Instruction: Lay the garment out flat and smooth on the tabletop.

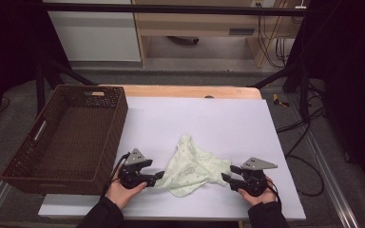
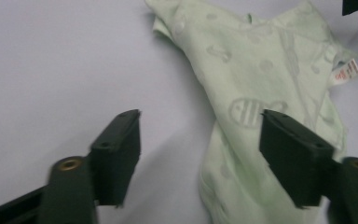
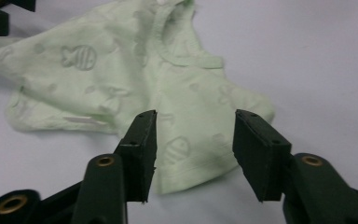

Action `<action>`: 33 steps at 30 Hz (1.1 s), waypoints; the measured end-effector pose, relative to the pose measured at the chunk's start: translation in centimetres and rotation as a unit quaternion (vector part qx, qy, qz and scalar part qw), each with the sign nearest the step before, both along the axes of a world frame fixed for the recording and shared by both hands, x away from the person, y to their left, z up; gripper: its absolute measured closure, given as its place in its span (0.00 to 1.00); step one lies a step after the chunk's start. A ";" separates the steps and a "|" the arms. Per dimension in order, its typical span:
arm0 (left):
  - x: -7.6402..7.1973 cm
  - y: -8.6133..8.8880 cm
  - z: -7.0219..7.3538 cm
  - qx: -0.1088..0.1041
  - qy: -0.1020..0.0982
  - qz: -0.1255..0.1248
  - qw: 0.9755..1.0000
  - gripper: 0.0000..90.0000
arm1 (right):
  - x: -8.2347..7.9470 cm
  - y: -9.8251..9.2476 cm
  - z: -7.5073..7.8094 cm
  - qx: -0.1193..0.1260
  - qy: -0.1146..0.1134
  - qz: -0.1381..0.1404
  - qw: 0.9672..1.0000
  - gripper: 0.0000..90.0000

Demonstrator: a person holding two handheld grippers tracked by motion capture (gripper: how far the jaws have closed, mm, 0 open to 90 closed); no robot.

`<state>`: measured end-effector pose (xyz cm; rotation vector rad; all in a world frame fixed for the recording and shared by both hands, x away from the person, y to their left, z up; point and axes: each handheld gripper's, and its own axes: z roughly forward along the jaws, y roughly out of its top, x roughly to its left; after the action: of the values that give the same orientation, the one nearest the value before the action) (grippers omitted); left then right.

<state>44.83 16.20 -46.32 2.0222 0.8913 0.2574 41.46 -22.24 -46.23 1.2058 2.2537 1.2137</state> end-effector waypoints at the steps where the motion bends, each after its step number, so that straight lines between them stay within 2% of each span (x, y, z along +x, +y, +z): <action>1: 0.2 -0.1 0.1 -0.003 0.000 0.001 1.000 0.27 | 0.2 -0.1 -0.1 0.000 -0.008 -0.009 1.000 0.50; 3: 0.6 -0.2 0.2 -0.010 -0.008 0.001 1.000 0.22 | 0.5 -0.2 -0.2 -0.003 -0.017 -0.020 1.000 0.43; 5: 0.9 -0.3 0.5 -0.008 -0.016 0.003 1.000 0.15 | 0.9 -0.3 -0.3 0.000 -0.020 -0.028 0.999 0.35; 6: 1.1 -0.4 0.6 -0.012 -0.021 0.004 1.000 0.14 | 1.0 -0.3 -0.4 0.002 -0.019 -0.031 0.999 0.33; 8: 1.3 -0.4 0.8 -0.019 -0.028 0.010 0.999 0.11 | 1.5 -0.4 -0.6 0.003 -0.020 -0.039 0.999 0.30; 10: 1.6 -0.5 1.1 -0.018 -0.028 0.012 0.999 0.09 | 1.9 -0.5 -0.7 0.001 -0.022 -0.048 0.999 0.30; 15: 2.9 -0.9 1.7 -0.025 -0.033 0.022 0.999 0.09 | 2.9 -1.0 -0.8 -0.002 -0.020 -0.071 0.997 0.38; 20: 4.9 -1.6 2.0 -0.033 -0.031 0.044 0.998 0.09 | 3.4 -1.2 -0.9 -0.011 -0.020 -0.078 0.997 0.51; 25: 6.2 -2.5 1.8 -0.018 -0.038 0.054 0.998 0.19 | 3.8 -1.2 -1.2 -0.015 -0.011 -0.078 0.997 0.59; 30: 7.5 -3.9 1.0 0.009 -0.034 0.056 0.998 0.32 | 3.7 -1.0 -1.3 -0.022 -0.002 -0.073 0.997 0.64; 33: 8.1 -4.4 0.5 0.003 -0.034 0.054 0.998 0.39 | 3.7 -0.9 -1.4 -0.022 0.002 -0.070 0.997 0.68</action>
<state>52.95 11.81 -45.87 1.9624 0.9586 0.3870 45.20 -23.13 -47.63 1.3263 2.1464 1.1032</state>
